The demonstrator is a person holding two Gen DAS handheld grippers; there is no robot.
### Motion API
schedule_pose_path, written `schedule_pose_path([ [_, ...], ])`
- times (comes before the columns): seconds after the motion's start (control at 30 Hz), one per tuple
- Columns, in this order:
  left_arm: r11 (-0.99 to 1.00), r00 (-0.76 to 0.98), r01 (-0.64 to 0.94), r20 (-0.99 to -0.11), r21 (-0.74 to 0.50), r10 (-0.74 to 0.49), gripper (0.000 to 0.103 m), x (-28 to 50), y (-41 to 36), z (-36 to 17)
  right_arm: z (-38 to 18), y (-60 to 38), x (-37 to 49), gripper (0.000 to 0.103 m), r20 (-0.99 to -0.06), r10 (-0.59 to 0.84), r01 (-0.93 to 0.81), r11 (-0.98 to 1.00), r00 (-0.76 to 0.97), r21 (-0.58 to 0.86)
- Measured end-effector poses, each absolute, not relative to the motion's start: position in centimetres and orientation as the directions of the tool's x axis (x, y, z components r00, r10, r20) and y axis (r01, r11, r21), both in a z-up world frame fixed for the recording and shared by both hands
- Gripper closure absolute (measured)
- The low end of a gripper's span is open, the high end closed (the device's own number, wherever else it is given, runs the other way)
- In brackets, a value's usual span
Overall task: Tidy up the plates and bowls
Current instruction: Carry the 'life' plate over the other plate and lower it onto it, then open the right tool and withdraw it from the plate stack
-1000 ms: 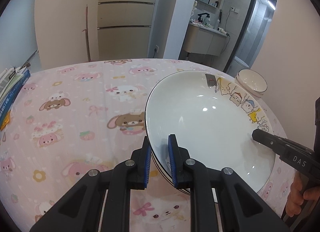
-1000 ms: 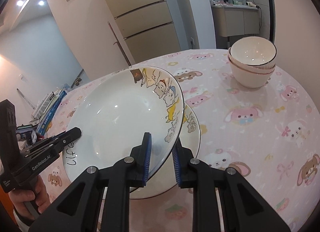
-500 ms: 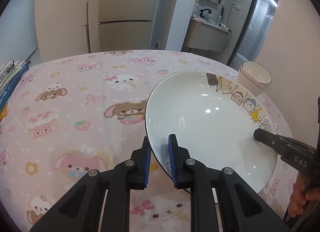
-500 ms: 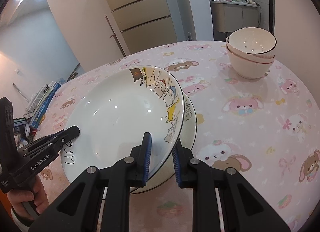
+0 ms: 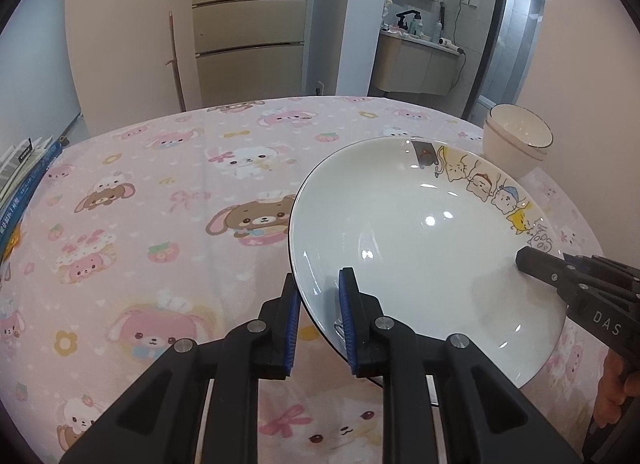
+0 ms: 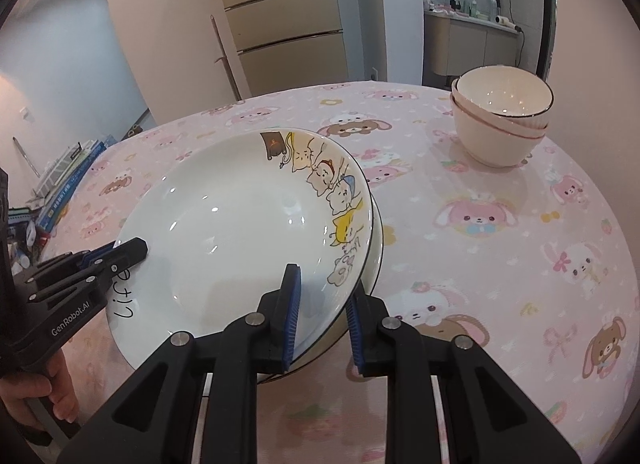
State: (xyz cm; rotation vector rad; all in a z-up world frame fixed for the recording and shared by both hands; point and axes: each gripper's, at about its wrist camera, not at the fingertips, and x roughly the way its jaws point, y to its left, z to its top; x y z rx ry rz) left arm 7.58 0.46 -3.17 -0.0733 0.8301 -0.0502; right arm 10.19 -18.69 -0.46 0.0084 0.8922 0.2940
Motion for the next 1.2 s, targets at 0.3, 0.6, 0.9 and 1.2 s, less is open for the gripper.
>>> schedule_pose_path([
  [0.3,0.997,0.680,0.010,-0.730,-0.083,-0.067,0.082,7.6,0.4,-3.4,-0.1,-17.9,10.4,0.080,-0.777,0.194,-0.276,0.961,0.599,0.027],
  [0.6,0.997,0.681,0.007,-0.730,-0.080,-0.064,0.082,7.9,0.5,-3.4,0.2,-17.2,10.6,0.080,-0.792,0.156,-0.331,0.942,0.590,-0.061],
  [0.9,0.997,0.664,0.004,-0.745,-0.075,-0.059,0.082,8.3,0.4,-3.2,0.6,-16.4,10.2,0.080,-0.795,0.100,-0.364,0.918,0.598,-0.158],
  [1.2,0.999,0.666,0.029,-0.746,0.026,0.000,0.081,8.4,-0.8,-3.1,1.1,-13.4,8.4,0.103,-0.778,0.106,-0.496,0.821,0.619,-0.283],
])
